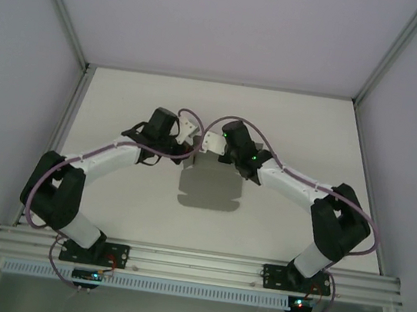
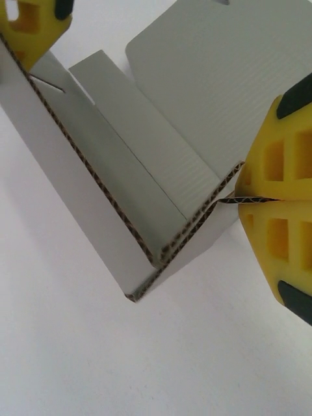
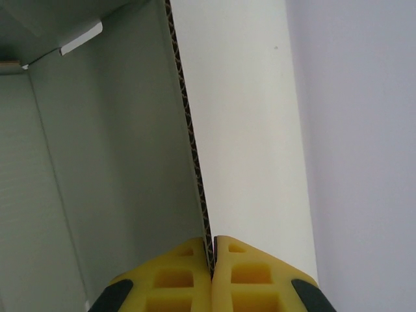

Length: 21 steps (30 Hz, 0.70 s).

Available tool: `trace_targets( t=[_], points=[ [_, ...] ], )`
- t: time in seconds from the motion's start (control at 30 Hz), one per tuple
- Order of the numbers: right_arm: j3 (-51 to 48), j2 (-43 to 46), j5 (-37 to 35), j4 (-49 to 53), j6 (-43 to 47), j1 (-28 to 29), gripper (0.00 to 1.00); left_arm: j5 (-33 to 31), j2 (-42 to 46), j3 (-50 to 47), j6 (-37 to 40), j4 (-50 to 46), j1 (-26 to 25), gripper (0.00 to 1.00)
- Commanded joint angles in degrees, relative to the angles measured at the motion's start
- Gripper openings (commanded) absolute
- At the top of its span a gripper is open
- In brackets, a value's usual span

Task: Assemble paper box

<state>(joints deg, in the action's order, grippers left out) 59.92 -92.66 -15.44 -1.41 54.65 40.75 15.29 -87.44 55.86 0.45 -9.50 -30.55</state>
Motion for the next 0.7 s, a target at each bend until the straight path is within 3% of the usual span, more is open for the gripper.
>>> trace_targets(
  t=[0.0,0.17,0.27,0.43,0.6,0.67],
  points=[
    [-5.17,-0.71,0.04,-15.51,1.3,-1.18,0.0,-1.41,-0.85,-1.12,-4.91,3.28,-1.87,0.0],
    [-9.75,-3.44,2.11,-30.84,9.38,-3.26,0.0,-4.21,-1.81,-3.45,-8.03,6.57,-1.85,0.0],
    [-9.39,-6.39,0.77,-32.31,17.78,-3.22,0.0,-5.07,-2.02,-3.45,-8.77,6.7,-1.86,0.0],
    [-12.06,-8.59,1.03,-41.34,21.0,-3.31,0.0,-7.49,-2.57,-3.93,-9.54,6.89,-1.83,0.0],
    [-15.94,-9.84,-0.92,-46.81,24.08,-2.64,0.0,-8.97,-2.71,-5.07,-10.4,8.09,-1.44,0.17],
    [-16.52,-11.32,-3.84,-46.91,26.26,-2.38,0.0,-9.81,-2.48,-5.26,-10.85,7.79,-0.94,0.17]
  ],
)
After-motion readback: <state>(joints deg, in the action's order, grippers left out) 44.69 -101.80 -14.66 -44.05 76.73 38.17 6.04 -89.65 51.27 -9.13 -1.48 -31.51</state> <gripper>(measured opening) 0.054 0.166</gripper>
